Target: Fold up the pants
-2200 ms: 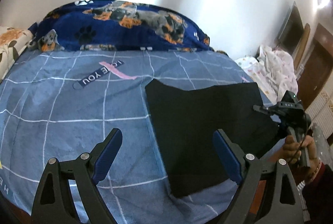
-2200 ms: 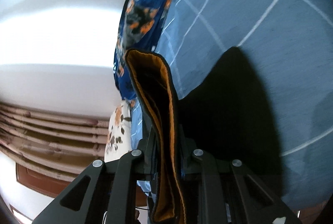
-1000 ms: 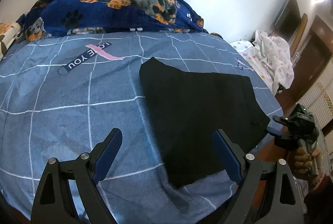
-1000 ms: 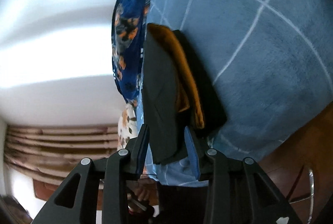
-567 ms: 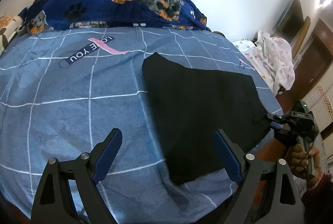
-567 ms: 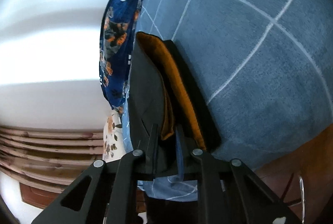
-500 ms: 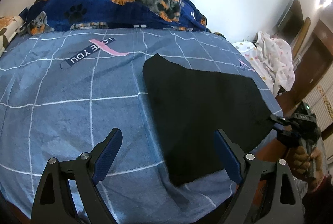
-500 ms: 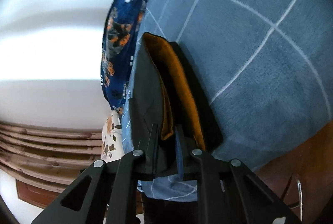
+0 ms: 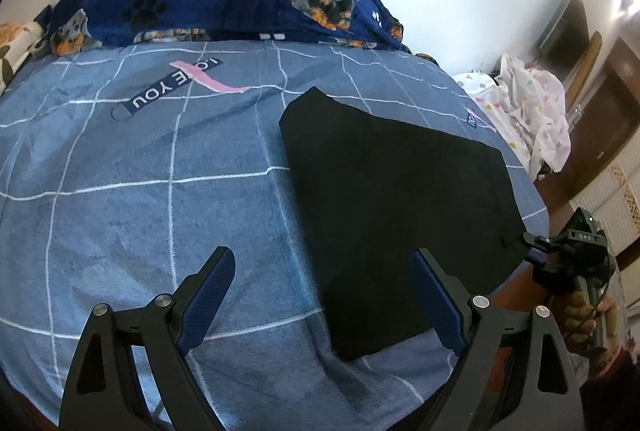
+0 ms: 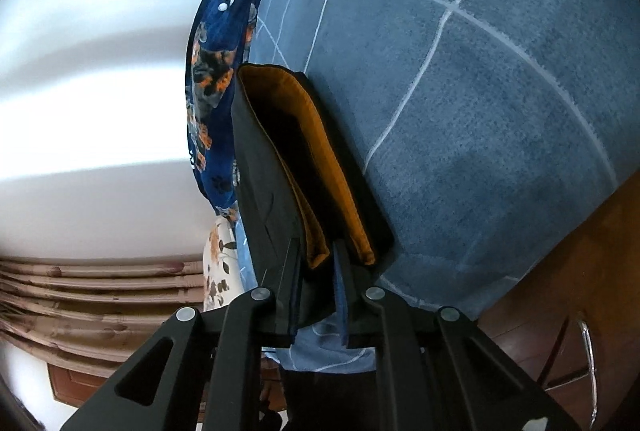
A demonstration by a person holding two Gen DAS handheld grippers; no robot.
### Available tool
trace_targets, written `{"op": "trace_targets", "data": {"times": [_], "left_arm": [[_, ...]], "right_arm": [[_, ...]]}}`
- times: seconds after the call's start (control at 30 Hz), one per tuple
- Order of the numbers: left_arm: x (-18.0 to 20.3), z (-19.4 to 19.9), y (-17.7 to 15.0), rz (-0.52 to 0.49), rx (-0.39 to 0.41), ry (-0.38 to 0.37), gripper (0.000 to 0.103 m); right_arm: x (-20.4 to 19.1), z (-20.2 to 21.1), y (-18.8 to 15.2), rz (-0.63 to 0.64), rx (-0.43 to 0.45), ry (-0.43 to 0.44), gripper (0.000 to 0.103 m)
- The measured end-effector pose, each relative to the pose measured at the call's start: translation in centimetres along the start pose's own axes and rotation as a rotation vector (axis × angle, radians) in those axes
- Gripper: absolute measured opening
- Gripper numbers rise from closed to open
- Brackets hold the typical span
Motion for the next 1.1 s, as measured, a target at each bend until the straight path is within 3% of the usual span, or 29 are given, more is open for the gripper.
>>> {"op": "trace_targets", "data": {"times": [0.13, 0.27, 0.4, 0.47, 0.53, 0.67, 0.77, 0.9, 0.97, 1.1], "left_arm": [[0.0, 0.0, 0.0, -0.011, 0.005, 0.003, 0.089], [0.0, 0.1, 0.2, -0.006, 0.011, -0.006, 0.089], [-0.2, -0.1, 0.4, -0.001, 0.006, -0.031, 0.089], [-0.2, -0.3, 0.6, -0.004, 0.0, -0.077, 0.089], [-0.4, -0.7, 0.9, -0.004, -0.014, -0.12, 0.089], [-0.7, -2.2, 1.4, 0.015, -0.09, -0.242, 0.089], [-0.5, -3.7, 1.7, 0.001, -0.144, -0.293, 0.089], [-0.5, -5.7, 2.1, 0.016, -0.203, -0.383, 0.089], [-0.2, -6.7, 2.4, 0.028, -0.246, -0.466, 0.089], [0.2, -8.0, 3.0, 0.047, -0.292, -0.555, 0.089]], "right_arm": [[-0.7, 0.8, 0.1, 0.018, 0.013, -0.006, 0.024], [-2.6, 2.5, 1.0, 0.118, 0.07, -0.082, 0.054], [-3.4, 1.7, 2.3, 0.179, 0.041, -0.107, 0.054], [-3.6, 0.6, 2.9, 0.237, 0.011, -0.175, 0.054], [-3.7, -1.0, 3.4, 0.284, -0.047, -0.184, 0.054], [-3.4, -3.9, 4.5, 0.366, -0.128, -0.286, 0.054], [-3.6, -5.4, 4.7, 0.399, -0.2, -0.281, 0.056], [-4.2, -7.3, 4.7, 0.423, -0.338, -0.237, 0.079], [-4.4, -7.5, 4.9, 0.405, -0.369, -0.2, 0.082], [-4.0, -8.3, 5.7, 0.363, -0.424, -0.12, 0.082]]}}
Point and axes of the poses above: each gripper's, at about its wrist camera, not at the fingertips, and z roughly against the way its jaws point, x to its right, y to its top, the point moved 3 cm from there along -z, roughly the way its jaws point, and after that the axes turned 11 degrees about y, right-handed, at the moved point
